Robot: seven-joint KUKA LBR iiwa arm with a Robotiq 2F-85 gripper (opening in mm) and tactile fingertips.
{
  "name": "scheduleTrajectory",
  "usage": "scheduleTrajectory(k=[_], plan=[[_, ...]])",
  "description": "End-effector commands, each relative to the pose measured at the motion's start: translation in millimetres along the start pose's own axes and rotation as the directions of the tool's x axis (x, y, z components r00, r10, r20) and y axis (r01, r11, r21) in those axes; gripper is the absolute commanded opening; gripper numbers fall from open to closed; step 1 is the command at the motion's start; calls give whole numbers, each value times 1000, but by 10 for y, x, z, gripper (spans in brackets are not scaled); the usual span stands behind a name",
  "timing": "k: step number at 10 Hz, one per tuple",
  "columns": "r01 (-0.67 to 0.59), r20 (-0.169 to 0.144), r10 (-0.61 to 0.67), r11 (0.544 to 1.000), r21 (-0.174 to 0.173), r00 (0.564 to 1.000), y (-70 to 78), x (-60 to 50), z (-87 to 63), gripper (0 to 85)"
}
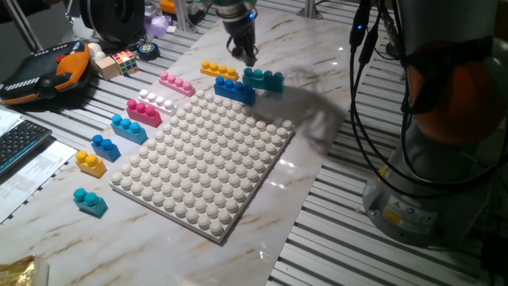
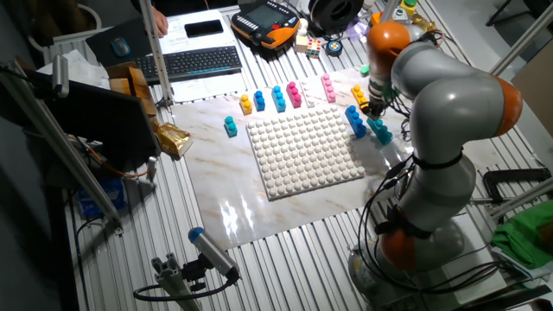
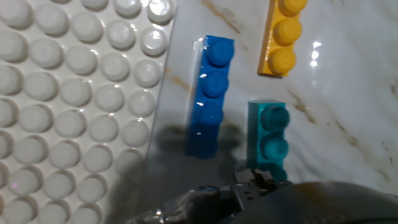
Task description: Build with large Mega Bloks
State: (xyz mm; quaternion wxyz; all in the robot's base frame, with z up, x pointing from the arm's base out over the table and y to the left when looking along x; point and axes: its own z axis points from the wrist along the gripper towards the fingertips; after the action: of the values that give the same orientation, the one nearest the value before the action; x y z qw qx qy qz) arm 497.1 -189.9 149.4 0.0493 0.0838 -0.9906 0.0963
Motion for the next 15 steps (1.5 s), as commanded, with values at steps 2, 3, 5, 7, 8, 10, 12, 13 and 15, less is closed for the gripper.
scheduleTrajectory(k=[2, 3, 5, 7, 8, 10, 12, 13, 15], plan=[[10, -11, -10, 1000, 1, 1000, -40, -1, 18, 7], [23, -22, -22, 1000, 13, 1000, -32, -11, 28, 13], [26, -27, -26, 999, 21, 999, -30, -31, 73, 173], [30, -17, -30, 999, 20, 999, -39, -29, 173, 243], [35, -17, -34, 999, 18, 999, -40, -30, 197, 243], [26, -24, -27, 1000, -13, 999, -41, -25, 204, 230], [-13, -83, 6, 997, -83, 997, -41, -25, 204, 137], [-2, -85, -3, 998, -58, 996, -41, -25, 204, 133], [42, -56, -47, 996, -82, 997, -41, -25, 204, 10]])
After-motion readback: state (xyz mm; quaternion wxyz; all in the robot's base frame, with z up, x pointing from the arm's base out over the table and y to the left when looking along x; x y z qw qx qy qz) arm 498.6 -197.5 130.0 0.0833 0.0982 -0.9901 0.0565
